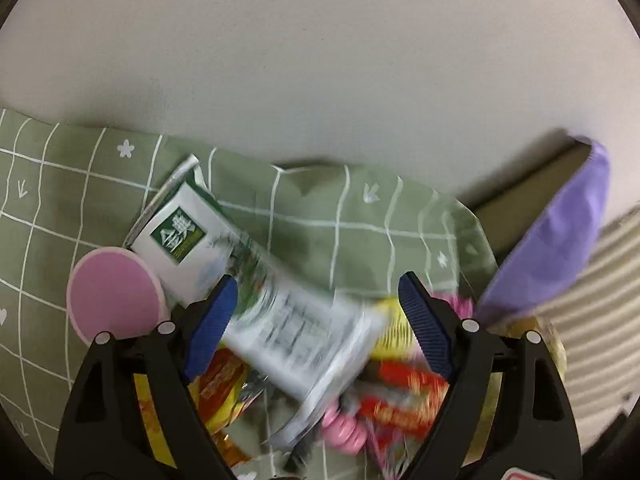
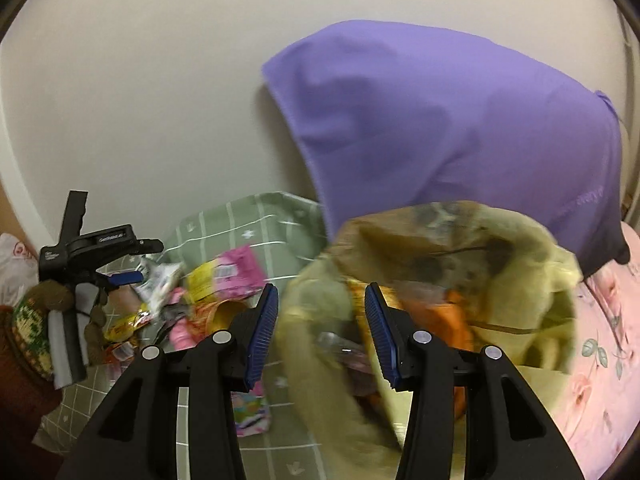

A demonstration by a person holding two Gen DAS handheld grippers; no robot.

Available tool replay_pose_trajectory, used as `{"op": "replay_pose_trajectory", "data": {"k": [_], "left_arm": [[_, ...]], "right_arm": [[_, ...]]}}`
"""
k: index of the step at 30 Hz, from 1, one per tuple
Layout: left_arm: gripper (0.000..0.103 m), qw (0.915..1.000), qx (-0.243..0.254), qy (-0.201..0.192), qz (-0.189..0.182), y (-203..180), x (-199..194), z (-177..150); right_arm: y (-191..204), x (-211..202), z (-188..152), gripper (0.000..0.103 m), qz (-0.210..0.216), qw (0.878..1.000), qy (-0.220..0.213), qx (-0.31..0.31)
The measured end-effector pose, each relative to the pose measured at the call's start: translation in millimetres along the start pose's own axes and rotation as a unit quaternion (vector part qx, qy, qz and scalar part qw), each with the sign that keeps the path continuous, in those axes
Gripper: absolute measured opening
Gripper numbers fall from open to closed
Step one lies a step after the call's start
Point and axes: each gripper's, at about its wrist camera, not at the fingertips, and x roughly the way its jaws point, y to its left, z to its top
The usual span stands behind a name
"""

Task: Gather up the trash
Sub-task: 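Lower the left tool onto the white Satine milk carton and grasp it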

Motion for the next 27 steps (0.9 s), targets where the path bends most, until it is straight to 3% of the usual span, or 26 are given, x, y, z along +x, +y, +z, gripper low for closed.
{"op": "replay_pose_trajectory", "data": {"k": [4,5,8,9,11,14,16,19,20,21,22,23,27], "left_arm": [[0.078,0.9988,-0.048,-0.011,0.007,-1,3,4],[0.073,0.9983,-0.056,-0.01,0.015,0,3,3],[0.043,0.9972,-0.06,0.003,0.044,4,-1,0],[0.031,0.9976,-0.055,0.009,0.042,6,-2,0],[0.017,0.9989,-0.034,0.021,0.025,9,-9,-6],[0.012,0.9991,0.022,0.032,0.014,6,-25,-28],[0.012,0.998,0.046,0.043,0.009,6,-34,-44],[0.014,0.9986,0.014,0.05,-0.011,23,-44,-55],[0.027,0.9988,-0.016,0.039,-0.026,32,-47,-53],[0.048,0.9986,-0.03,0.033,-0.03,36,-47,-51],[0.057,0.9981,-0.045,0.028,-0.033,39,-47,-48],[0.062,0.997,-0.061,0.021,-0.044,41,-45,-43],[0.068,0.9962,-0.078,0.01,-0.036,35,-27,-25]], "right_arm": [[-17,-5,-3,0.043,-0.005,1.0,-0.007,-0.003],[-23,-4,-5,0.043,-0.005,1.0,-0.007,-0.003],[-33,-5,-8,0.043,-0.003,1.0,-0.006,-0.001],[-37,-4,-8,0.043,0.0,1.0,-0.007,0.002],[-42,-5,-9,0.043,0.005,1.0,-0.01,0.007],[-44,-5,-7,0.043,0.016,1.0,-0.014,0.011],[-42,-1,-4,0.043,0.024,1.0,-0.016,0.009],[-34,4,-1,0.043,0.037,0.999,-0.018,0.005],[-31,6,0,0.043,0.042,0.999,-0.018,0.003],[-28,7,0,0.043,0.046,0.999,-0.018,0.002],[-24,8,1,0.043,0.052,0.998,-0.016,0.001],[-22,9,1,0.043,0.057,0.998,-0.014,-0.001],[-11,13,-1,0.043,0.07,0.997,-0.004,-0.012]]}}
